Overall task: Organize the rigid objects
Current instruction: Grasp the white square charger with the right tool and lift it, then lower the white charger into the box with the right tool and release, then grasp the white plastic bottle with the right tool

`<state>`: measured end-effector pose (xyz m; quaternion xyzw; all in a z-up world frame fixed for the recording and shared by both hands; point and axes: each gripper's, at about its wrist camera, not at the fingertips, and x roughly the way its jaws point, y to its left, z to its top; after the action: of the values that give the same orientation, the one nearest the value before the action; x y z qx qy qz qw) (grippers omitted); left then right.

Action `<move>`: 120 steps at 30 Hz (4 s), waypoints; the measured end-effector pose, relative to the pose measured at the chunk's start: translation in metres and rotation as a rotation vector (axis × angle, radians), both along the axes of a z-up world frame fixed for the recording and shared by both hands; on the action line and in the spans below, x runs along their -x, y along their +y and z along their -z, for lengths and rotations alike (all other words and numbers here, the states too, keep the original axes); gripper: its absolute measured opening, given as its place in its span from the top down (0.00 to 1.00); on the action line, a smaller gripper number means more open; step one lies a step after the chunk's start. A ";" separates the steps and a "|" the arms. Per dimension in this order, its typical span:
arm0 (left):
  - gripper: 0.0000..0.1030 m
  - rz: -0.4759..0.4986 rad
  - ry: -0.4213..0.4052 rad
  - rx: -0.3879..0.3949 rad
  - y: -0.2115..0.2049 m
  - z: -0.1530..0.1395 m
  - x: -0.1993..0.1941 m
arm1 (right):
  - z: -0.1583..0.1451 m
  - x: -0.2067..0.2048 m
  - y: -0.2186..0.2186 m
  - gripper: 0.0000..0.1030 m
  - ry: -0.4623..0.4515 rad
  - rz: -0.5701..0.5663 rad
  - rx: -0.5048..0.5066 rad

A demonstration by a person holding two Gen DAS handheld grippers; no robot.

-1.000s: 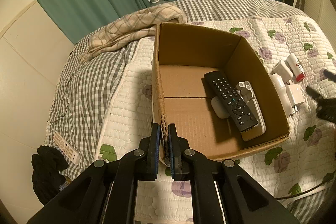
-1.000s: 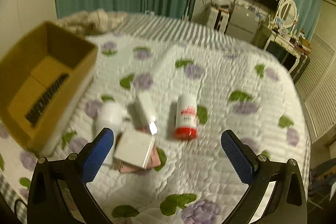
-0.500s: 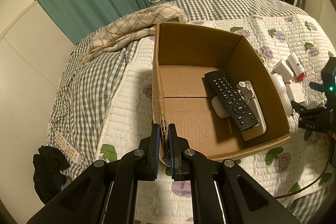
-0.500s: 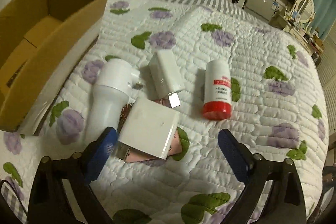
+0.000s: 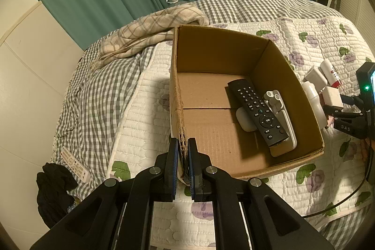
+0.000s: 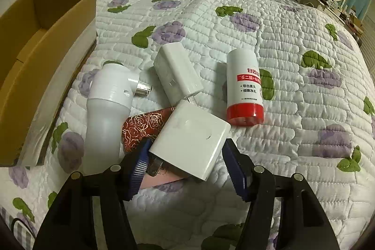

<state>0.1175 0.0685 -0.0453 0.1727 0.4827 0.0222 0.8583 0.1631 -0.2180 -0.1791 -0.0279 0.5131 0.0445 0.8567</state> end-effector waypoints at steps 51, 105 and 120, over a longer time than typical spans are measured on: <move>0.94 0.005 -0.003 0.018 -0.001 0.001 -0.004 | -0.088 0.000 0.189 0.41 -0.203 -0.397 -0.116; 0.93 0.004 0.008 0.012 -0.001 -0.001 -0.002 | -0.022 0.009 0.048 0.08 -0.129 -0.073 -0.075; 0.93 0.004 0.009 0.009 -0.002 0.000 -0.002 | 0.000 -0.014 0.057 0.43 -0.048 -0.051 -0.116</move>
<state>0.1196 0.0667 -0.0451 0.1699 0.4863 0.0173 0.8569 0.1769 -0.1610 -0.1791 0.0079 0.4883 0.0951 0.8675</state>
